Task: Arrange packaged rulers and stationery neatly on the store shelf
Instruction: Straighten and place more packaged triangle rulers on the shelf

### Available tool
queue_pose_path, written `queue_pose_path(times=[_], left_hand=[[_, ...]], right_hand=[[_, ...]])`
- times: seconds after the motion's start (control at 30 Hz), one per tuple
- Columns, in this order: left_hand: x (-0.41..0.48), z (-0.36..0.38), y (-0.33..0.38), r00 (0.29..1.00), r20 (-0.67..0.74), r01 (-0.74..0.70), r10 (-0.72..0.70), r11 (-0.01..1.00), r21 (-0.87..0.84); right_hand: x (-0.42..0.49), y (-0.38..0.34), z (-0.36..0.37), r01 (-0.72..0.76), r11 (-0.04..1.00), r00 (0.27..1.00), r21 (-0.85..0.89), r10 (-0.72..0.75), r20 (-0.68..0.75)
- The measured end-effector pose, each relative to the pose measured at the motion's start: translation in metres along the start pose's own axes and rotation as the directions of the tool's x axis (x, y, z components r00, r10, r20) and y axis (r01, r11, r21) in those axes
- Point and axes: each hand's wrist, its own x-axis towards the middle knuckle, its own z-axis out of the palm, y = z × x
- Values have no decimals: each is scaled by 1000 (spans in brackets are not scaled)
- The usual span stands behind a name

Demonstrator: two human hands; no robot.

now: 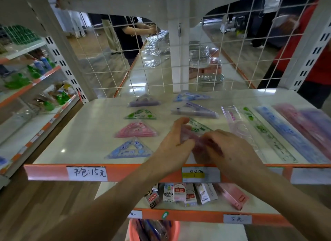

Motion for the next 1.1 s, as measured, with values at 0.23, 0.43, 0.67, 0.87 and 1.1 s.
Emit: queue_pose_path(times=[0.23, 0.43, 0.67, 0.87, 1.1], left_hand=[[15, 24, 9, 941, -329, 69, -81, 996, -47], [14, 31, 10, 919, -391, 32, -50, 998, -51], [17, 38, 12, 883, -465, 11, -67, 993, -121], [13, 35, 3, 919, -394, -19, 17, 1000, -1], [10, 20, 1, 975, -224, -24, 5, 996, -84]], right_hand=[[4, -2, 7, 5, 999, 1000, 48, -4, -26], [10, -12, 10, -6, 958, 1000, 288, 12, -21], [16, -15, 14, -24, 926, 1000, 378, 24, 7], [19, -18, 12, -26, 931, 998, 363, 2, 66], [13, 7, -11, -21, 972, 993, 235, -8, 121]])
